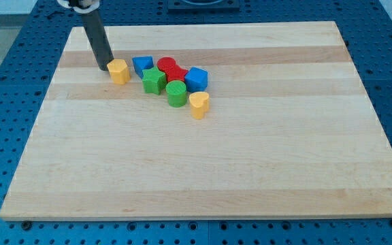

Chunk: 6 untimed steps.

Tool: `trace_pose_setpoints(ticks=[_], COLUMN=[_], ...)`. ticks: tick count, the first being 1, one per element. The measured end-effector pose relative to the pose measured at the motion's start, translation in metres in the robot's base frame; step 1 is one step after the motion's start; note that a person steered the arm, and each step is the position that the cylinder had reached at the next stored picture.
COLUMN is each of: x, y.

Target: Slide the blue cube a bit down

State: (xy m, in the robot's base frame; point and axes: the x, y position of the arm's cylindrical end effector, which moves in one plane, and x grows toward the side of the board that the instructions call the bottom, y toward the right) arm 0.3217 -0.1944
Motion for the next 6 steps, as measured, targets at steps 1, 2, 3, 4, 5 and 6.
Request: trace_pose_setpoints(ticks=[1,2,3,4,5,6], x=[0.001,-0.003,-0.029,-0.044,-0.042,-0.02], y=[0.012,0.015,0.025,0.075,0.146,0.173])
